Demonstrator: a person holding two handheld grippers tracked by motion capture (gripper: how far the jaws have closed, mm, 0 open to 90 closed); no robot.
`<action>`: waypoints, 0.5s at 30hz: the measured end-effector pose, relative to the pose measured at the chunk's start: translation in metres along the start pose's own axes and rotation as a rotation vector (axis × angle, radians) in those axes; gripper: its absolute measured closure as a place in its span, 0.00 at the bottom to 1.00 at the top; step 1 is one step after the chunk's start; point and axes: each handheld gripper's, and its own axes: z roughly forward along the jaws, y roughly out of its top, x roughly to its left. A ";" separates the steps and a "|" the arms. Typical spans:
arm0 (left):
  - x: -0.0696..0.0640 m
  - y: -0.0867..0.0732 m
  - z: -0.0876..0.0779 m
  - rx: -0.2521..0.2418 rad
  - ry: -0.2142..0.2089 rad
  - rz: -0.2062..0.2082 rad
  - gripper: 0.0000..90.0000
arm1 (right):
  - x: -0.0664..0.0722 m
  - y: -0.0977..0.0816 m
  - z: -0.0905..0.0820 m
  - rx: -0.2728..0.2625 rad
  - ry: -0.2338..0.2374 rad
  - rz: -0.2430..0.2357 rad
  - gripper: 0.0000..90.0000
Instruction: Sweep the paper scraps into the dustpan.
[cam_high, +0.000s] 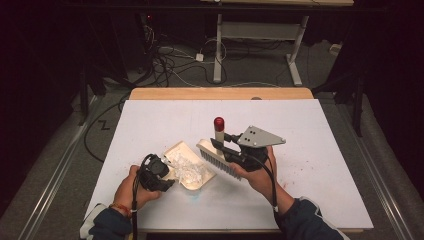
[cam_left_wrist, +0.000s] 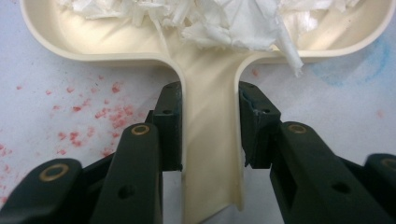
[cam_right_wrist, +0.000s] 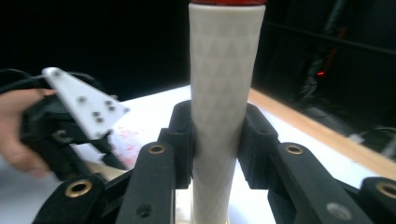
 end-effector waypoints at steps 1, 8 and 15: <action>0.000 0.000 0.000 -0.001 -0.001 -0.001 0.70 | -0.003 -0.001 0.004 -0.007 -0.007 0.012 0.78; 0.001 -0.001 0.000 0.001 -0.005 -0.001 0.70 | -0.010 -0.015 0.027 0.046 -0.066 -0.019 0.78; 0.001 -0.001 0.001 0.002 -0.003 0.000 0.70 | 0.001 -0.017 0.032 0.067 0.048 -0.009 0.78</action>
